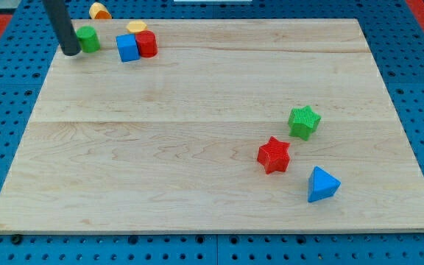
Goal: Move green circle closer to the yellow hexagon
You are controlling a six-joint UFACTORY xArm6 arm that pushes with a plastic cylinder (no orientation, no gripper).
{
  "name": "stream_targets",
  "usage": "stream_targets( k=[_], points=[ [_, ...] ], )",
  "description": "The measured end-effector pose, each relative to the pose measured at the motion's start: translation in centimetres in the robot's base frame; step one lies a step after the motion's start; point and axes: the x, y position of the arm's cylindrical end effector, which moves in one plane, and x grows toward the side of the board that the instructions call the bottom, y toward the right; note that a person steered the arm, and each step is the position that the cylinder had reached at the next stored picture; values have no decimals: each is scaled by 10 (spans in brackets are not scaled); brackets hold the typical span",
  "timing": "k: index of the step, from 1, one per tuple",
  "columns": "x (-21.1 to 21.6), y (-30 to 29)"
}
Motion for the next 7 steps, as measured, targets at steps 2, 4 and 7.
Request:
stream_targets(
  k=[2,4,7],
  points=[
    [-19,9],
    [-31,42],
    [-64,63]
  ],
)
